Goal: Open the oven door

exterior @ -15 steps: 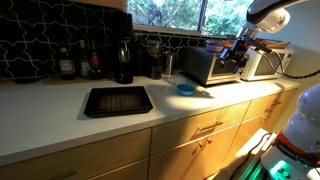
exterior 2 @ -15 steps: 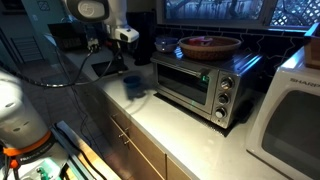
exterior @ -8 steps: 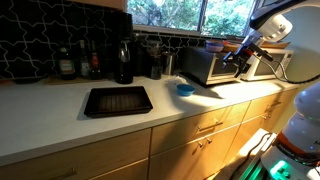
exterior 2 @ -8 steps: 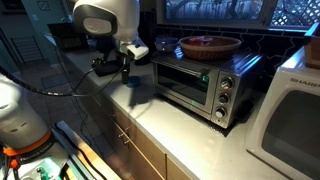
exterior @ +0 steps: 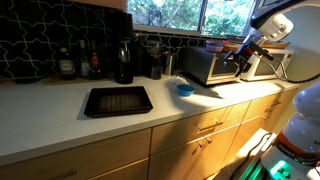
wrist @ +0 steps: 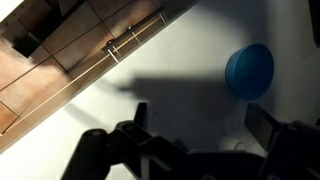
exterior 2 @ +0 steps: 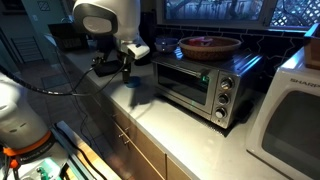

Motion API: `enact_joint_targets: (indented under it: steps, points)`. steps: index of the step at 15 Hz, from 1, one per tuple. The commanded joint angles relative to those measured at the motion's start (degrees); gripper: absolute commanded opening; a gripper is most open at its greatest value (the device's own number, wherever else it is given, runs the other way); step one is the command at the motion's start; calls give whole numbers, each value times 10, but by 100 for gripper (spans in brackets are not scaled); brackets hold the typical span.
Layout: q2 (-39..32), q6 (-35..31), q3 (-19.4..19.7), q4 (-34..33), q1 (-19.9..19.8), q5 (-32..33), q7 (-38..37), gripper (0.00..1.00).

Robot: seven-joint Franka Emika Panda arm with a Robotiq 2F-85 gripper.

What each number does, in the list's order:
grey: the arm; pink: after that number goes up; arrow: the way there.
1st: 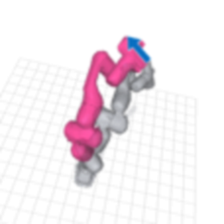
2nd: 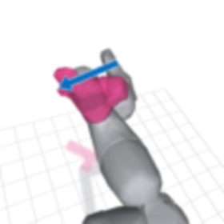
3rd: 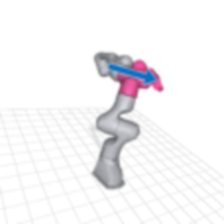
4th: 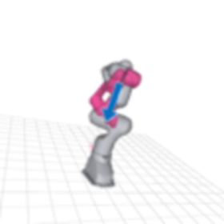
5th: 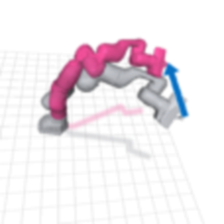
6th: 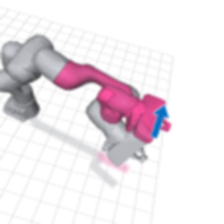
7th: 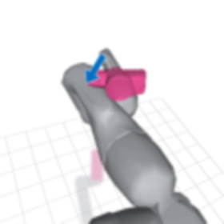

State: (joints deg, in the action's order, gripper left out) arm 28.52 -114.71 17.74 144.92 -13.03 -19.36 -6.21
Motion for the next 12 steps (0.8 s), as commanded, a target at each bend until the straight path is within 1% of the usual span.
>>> enact_joint_targets:
  steps: [1,7,10,12]
  points:
    - [-19,6,16,-28,-38,-20,-27,100]
    - [-41,12,52,-72,-86,-61,-79,100]
    - [-54,19,67,-94,-96,-97,-103,100]
    - [-64,14,69,-102,-98,-128,-127,100]
